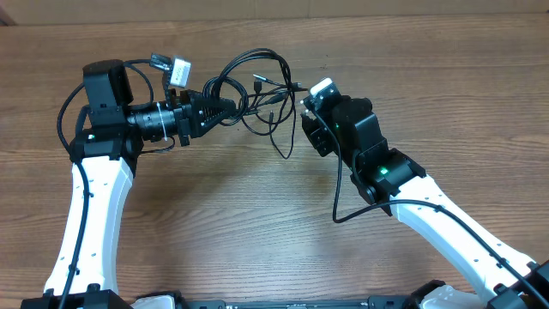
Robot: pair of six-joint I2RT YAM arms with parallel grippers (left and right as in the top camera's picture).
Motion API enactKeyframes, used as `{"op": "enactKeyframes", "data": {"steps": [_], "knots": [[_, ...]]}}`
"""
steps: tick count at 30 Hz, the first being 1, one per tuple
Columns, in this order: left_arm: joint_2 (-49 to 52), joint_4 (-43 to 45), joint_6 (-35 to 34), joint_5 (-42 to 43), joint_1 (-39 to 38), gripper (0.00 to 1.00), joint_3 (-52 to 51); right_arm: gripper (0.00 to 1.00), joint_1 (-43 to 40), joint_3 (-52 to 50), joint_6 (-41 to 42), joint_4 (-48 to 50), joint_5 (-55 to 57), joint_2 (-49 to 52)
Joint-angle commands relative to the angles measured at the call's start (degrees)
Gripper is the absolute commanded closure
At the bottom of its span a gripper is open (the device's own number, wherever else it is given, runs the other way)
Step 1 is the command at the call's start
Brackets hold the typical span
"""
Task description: Untangle cables
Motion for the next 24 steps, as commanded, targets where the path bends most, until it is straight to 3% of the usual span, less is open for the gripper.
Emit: {"op": "enactKeyframes", "data": {"steps": [1,13,24], "knots": [[-1.36,0.26,2.62,0.57,-0.22,0.96,1.46,0.47,-1.05,0.92,-4.28,0.57,-1.31,-0.02],[-1.36,-1.44,4.11,0.55,-0.85,0.96,1.46,0.48,-2.73,0.92,-9.22,4.11,-17.35,-0.02],[-1.36,-2.64,5.79,0.72,-0.87,0.96,1.46,0.49,-2.78,0.92,-16.83,4.85,-17.97,-0.02]]}}
